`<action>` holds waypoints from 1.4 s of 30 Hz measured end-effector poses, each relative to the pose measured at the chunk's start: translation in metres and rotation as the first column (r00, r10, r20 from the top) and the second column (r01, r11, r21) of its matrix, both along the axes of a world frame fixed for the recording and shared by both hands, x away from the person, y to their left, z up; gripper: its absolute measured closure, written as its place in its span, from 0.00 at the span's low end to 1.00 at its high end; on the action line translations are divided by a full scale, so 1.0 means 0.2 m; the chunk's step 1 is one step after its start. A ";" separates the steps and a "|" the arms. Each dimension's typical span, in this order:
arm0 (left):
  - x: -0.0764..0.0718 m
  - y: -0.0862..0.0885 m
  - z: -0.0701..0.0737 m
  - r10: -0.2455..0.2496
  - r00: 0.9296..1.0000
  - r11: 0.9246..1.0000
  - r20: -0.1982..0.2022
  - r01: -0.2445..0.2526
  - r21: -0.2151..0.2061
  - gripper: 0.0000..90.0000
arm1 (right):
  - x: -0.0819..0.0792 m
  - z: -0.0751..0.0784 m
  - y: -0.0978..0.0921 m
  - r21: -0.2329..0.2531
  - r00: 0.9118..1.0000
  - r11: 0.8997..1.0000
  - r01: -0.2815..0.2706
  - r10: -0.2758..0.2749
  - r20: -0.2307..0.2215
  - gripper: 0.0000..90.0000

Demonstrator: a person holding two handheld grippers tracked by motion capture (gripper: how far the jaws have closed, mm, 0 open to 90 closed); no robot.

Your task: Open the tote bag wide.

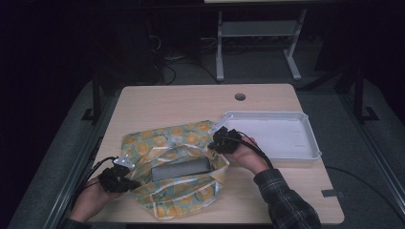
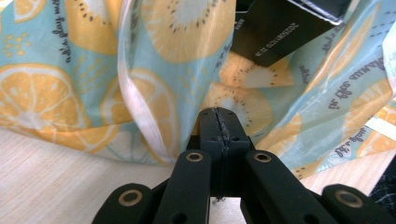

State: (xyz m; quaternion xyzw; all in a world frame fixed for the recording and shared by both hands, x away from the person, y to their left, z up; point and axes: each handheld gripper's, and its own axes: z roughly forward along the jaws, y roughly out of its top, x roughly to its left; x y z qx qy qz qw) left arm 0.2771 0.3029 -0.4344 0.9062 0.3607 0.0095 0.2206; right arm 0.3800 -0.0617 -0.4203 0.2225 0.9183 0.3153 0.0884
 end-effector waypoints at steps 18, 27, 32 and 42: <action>0.10 0.04 -0.01 0.048 0.994 0.982 0.098 -0.065 0.180 1.00 | -0.06 -0.10 0.06 -0.085 0.996 0.994 -0.074 0.070 -0.059 0.99; 0.16 0.07 -0.02 0.078 0.991 0.986 0.111 -0.093 0.140 1.00 | -0.14 -0.14 0.08 -0.108 0.989 0.986 -0.125 0.115 -0.095 0.97; 0.15 0.10 0.00 0.096 0.989 0.992 0.109 -0.103 0.069 0.97 | -0.12 -0.11 0.04 -0.053 0.991 0.994 -0.092 0.086 -0.100 0.81; 0.09 0.10 0.12 0.095 0.980 0.995 0.173 -0.087 -0.057 0.82 | -0.12 0.05 -0.05 0.104 0.995 0.994 -0.022 0.031 -0.090 0.53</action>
